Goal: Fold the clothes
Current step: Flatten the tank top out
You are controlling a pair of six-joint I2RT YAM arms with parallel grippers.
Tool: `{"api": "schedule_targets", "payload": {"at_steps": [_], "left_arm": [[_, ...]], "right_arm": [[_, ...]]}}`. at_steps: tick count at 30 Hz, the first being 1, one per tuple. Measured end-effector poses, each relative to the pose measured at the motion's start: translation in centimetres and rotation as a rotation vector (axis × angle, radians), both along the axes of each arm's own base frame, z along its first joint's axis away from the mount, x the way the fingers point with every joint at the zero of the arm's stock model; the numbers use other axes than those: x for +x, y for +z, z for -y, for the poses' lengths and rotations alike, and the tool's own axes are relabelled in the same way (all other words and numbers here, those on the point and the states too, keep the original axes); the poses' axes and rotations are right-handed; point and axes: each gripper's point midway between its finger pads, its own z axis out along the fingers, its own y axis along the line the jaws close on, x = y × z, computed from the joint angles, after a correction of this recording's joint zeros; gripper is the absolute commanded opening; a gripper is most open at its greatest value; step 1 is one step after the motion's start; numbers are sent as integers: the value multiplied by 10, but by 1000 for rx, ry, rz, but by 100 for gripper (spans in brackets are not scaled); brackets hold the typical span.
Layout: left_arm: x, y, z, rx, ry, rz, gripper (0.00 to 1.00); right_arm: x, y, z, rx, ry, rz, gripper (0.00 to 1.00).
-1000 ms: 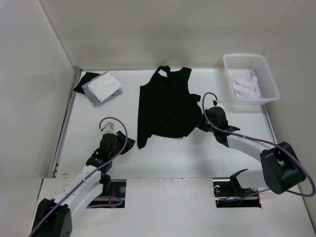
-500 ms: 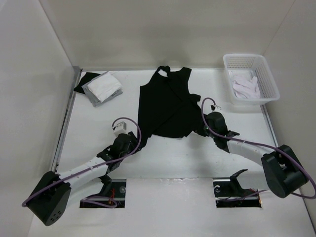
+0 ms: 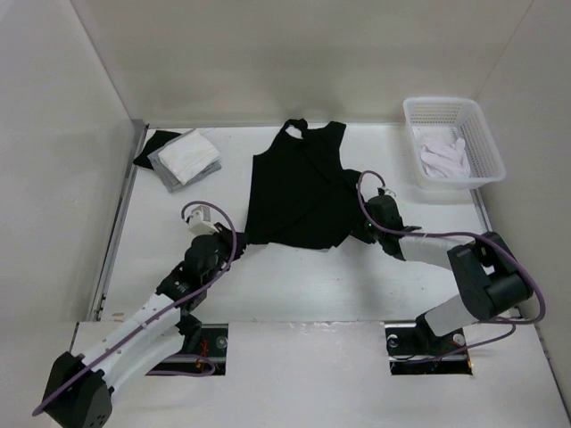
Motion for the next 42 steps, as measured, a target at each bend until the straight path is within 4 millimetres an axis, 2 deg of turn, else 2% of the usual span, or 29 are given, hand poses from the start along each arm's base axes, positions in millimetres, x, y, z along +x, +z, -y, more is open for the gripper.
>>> {"api": "schedule_targets", "payload": {"at_steps": [1,2,3,8,10,11,12,13,14,15,16,17,19,20,21,22,25,26,29,30,33,36,37,39,40,42], "left_arm": [[4,10,-2,-14,10,21,3],[9,21,-4,-32,22,44,3],[11,26,-5,-40,26,52,3],[15,24,-12,-46,37,31,3],[16,27,-17,-53,44,37,3],[16,30,-19,-57,48,45,3],[17,40,-26,-66,66,68,3],[18,47,-29,-73,77,84,3],[20,59,-35,-83,94,110,3],[23,69,-40,-91,111,134,4],[25,77,-44,-96,126,151,4],[29,84,-51,-101,147,164,4],[33,86,-58,-108,164,164,4],[35,84,-61,-110,171,152,4],[36,81,-64,-112,179,142,5],[36,74,-64,-111,172,111,5],[33,73,-65,-117,165,105,5],[32,74,-66,-120,168,110,5],[31,74,-68,-124,174,114,5],[31,72,-68,-124,172,110,5],[28,62,-67,-122,166,90,5],[23,49,-67,-118,163,67,4],[21,45,-67,-117,164,60,4],[16,37,-67,-117,162,45,4],[14,34,-66,-119,160,39,4],[10,30,-64,-125,152,33,4]], "right_arm": [[5,0,-1,1,-3,2,22],[8,1,-2,3,-5,5,8],[11,1,-3,6,-7,12,5],[12,6,-5,5,-2,21,0],[3,17,-6,3,16,33,1],[-9,29,-8,2,35,42,3],[-27,53,-13,14,75,78,6],[-37,72,-17,31,101,114,9],[-50,97,-22,56,135,168,20],[-60,115,-23,73,158,203,36],[-70,131,-23,84,177,231,47],[-75,138,-19,82,179,245,54],[-77,132,-14,55,167,223,57],[-77,121,-12,28,160,190,57],[-78,99,-9,-20,158,122,57],[-80,88,-7,-40,158,91,56],[-76,55,-7,-96,165,4,53],[-74,45,-8,-110,168,-19,51],[-73,-1,-10,-159,189,-137,28],[-70,-8,-12,-157,187,-160,21],[-35,-3,-23,-116,168,-122,4],[-1,-7,-28,-94,152,-135,1],[15,-6,-28,-90,139,-128,5],[57,4,-25,-76,93,-85,28],[69,9,-21,-74,78,-63,36],[85,23,-9,-74,36,-12,41]]}}
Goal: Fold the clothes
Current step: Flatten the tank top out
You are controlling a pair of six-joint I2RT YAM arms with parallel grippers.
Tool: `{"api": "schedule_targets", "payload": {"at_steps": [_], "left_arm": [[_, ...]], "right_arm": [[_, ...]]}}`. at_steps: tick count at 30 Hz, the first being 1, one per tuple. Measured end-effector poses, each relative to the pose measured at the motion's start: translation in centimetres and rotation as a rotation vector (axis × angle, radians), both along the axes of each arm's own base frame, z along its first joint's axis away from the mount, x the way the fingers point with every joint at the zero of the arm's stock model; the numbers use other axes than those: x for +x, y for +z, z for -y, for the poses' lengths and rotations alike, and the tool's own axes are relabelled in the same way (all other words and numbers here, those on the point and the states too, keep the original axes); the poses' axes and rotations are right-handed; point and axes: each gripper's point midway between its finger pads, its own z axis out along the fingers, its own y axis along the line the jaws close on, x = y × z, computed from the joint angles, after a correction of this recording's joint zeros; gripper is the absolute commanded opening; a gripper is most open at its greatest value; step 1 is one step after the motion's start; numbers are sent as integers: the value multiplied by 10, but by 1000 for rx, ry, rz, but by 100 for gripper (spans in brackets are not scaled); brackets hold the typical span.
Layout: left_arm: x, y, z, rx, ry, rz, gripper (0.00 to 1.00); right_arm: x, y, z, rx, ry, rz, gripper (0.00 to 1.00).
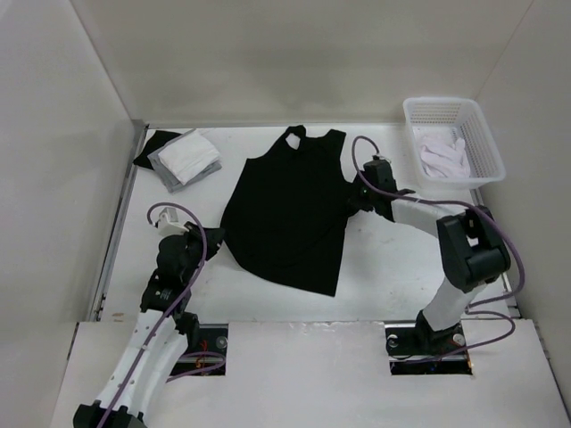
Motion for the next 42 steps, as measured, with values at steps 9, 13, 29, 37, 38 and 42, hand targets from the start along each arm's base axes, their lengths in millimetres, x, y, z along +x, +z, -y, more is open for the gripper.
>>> {"api": "schedule_targets", "payload": {"at_steps": [9,13,29,37,38,42], "left_arm": [[-10,-16,11,-17,-38,-35,4],[-11,-16,16,-18,-57,-35,5],[-13,-12,28,-22,-103,-16,5],[-13,-11,28,-23,-102,-12,5],[-13,-11,28,-23,-102,-12,5],[-13,-10,28,-23,-102,-11,5]], "right_arm": [[-133,20,-15,29,102,59,39],[-219,-3,-41,16,246,-66,41],[-279,-31,-49,27,198,-216,35],[-273,-33,-55,69,172,-205,27],[-272,-33,-55,72,168,-204,27],[-268,-33,-54,83,151,-195,21]]}}
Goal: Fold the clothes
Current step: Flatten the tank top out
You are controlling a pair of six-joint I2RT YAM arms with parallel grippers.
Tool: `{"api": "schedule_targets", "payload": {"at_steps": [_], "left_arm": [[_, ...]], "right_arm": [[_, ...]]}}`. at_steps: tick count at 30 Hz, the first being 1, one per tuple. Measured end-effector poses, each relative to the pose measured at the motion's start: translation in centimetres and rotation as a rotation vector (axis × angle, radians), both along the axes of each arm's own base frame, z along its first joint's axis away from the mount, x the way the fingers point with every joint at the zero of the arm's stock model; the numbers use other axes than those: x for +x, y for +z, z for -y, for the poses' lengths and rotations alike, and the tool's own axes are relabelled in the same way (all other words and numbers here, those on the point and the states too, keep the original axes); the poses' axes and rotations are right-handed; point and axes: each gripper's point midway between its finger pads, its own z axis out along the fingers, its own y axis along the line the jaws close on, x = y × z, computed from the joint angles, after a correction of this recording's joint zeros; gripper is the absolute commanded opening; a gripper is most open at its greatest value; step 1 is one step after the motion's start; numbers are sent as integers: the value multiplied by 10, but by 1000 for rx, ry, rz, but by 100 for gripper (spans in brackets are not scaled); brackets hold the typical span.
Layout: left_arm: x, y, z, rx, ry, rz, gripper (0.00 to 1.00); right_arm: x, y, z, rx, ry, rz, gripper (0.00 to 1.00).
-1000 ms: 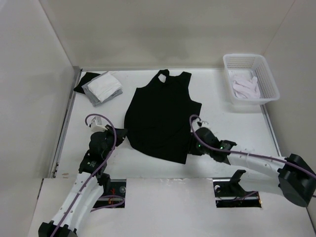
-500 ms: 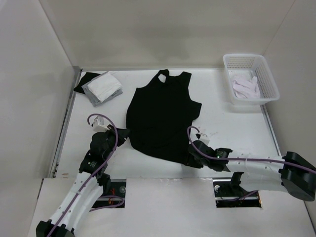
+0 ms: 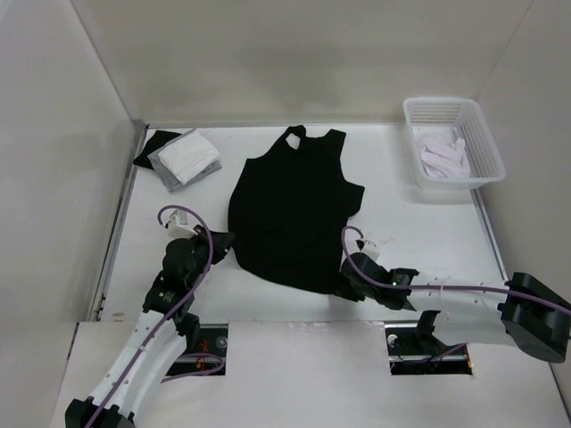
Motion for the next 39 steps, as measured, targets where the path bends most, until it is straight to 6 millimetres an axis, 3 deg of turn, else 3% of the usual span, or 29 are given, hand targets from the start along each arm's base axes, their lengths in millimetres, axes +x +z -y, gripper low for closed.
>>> {"api": "schedule_targets", "payload": {"at_steps": [8,11,13,15,17,20,25,27,29,32,34,36,39], "left_arm": [[0,1,0,-1,1,4,4],[1,6,0,-2,1,11,3],[2,18,-1,-4,5,28,2],[5,43,-2,-14,9,71,2],[4,80,-2,-35,11,137,2],[-9,163,-5,-82,12,300,2],[-62,323,-31,-155,66,651,3],[-87,369,-45,-187,103,768,3],[-111,405,-57,-216,132,861,3],[-134,444,-68,-243,158,955,3],[-139,458,-72,-246,178,985,3],[-134,465,-75,-237,205,991,4],[-109,466,-76,-202,248,963,4]], "right_arm": [[5,1,17,-16,-40,38,4],[9,19,19,8,-35,95,2],[13,41,21,34,-28,149,2],[18,79,20,71,-20,228,1],[21,134,18,128,-5,329,1],[21,240,22,229,12,515,1],[8,418,64,364,-18,821,1],[5,476,88,398,-49,917,1],[5,521,109,411,-82,995,1],[11,563,127,366,-129,1089,1],[16,577,125,320,-137,1132,1],[21,582,114,261,-127,1167,1],[43,578,100,119,-151,1213,1]]}}
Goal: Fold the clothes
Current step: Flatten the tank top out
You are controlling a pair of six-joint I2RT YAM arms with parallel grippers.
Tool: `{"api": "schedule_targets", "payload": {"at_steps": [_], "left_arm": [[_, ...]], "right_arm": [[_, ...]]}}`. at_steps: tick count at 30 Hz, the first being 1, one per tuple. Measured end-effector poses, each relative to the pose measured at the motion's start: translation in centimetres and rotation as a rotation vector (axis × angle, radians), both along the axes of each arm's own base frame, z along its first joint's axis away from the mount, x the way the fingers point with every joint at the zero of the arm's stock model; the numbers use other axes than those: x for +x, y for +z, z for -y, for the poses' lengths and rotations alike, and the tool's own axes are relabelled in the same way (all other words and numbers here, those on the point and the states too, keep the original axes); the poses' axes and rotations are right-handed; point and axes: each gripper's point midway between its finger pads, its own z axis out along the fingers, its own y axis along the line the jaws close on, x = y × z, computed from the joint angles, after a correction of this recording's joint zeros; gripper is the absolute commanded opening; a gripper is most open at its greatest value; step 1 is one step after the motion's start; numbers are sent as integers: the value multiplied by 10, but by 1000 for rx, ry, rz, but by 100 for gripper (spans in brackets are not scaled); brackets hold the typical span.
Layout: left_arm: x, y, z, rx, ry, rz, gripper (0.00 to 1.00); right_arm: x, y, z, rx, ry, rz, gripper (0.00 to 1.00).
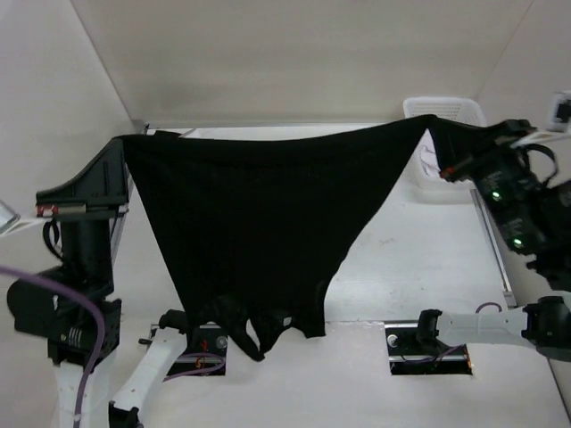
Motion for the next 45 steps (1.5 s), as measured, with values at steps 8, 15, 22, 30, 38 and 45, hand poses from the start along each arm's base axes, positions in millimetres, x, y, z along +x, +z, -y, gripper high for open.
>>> {"api": "schedule_targets", "payload": {"at_steps": [8,15,22,30,38,45], "left_arm": [[161,-74,10,52,101,-303,4],[292,-196,-1,72,122,-649,4],[319,-165,-14,28,88,-614,4],[261,-76,-14,15,62,-362,4],[221,-205,1,15,22,-508,4],[141,-395,9,33,-22,-846,4]], "right_arm": [[143,-70,-19,-158,-136,-119,1],[282,-164,-45,-172,-45,-379,1],[297,-87,-40,-84,-1,-271,2],[213,-5,-11,-20,12,-86,2],[170,-181,-7,-88,17,-355,3],[49,-398,-33,-177,164,-679,0]]}}
